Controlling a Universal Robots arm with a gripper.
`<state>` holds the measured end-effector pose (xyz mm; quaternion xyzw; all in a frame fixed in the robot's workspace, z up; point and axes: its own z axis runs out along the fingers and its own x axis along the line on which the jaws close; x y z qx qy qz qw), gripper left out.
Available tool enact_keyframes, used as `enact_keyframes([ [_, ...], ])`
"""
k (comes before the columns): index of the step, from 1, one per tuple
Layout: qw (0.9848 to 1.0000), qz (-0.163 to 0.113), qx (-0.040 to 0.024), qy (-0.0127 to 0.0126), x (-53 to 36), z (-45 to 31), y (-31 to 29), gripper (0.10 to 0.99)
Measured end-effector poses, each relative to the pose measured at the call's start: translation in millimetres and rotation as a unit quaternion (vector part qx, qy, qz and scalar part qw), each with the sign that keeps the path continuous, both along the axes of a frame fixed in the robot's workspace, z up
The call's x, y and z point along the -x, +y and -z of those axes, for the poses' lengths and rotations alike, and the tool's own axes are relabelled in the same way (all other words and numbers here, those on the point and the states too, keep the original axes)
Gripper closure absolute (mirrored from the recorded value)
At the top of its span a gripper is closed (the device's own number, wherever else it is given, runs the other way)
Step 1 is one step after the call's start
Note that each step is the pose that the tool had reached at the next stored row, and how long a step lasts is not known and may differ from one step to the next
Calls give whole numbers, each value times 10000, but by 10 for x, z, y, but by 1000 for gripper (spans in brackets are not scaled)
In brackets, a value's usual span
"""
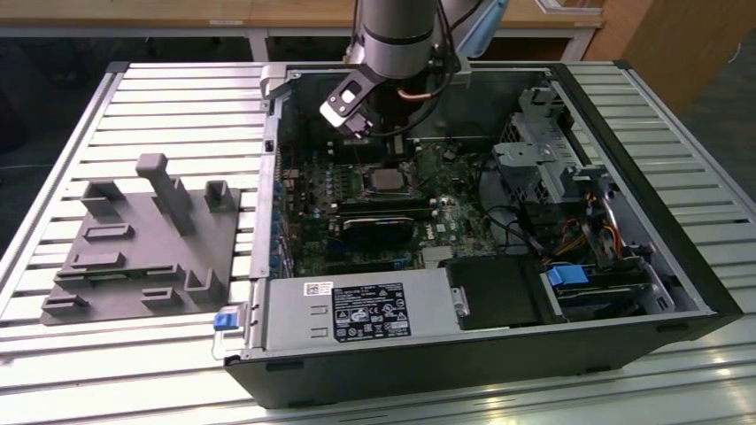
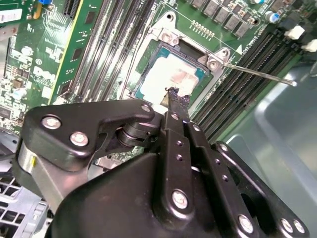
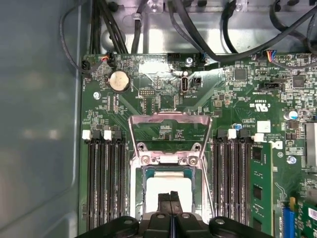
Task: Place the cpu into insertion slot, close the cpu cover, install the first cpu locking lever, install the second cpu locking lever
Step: 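Close the cpu cover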
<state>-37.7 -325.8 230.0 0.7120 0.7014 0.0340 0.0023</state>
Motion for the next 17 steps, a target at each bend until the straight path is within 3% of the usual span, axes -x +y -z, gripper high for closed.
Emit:
enact_keyframes([
  [4,10000,1,1,16,-1,-66,0,980],
  [12,10000,0,-9,22,-1,-174,0,980],
  [17,10000,1,-26,22,1,-177,-16,980],
])
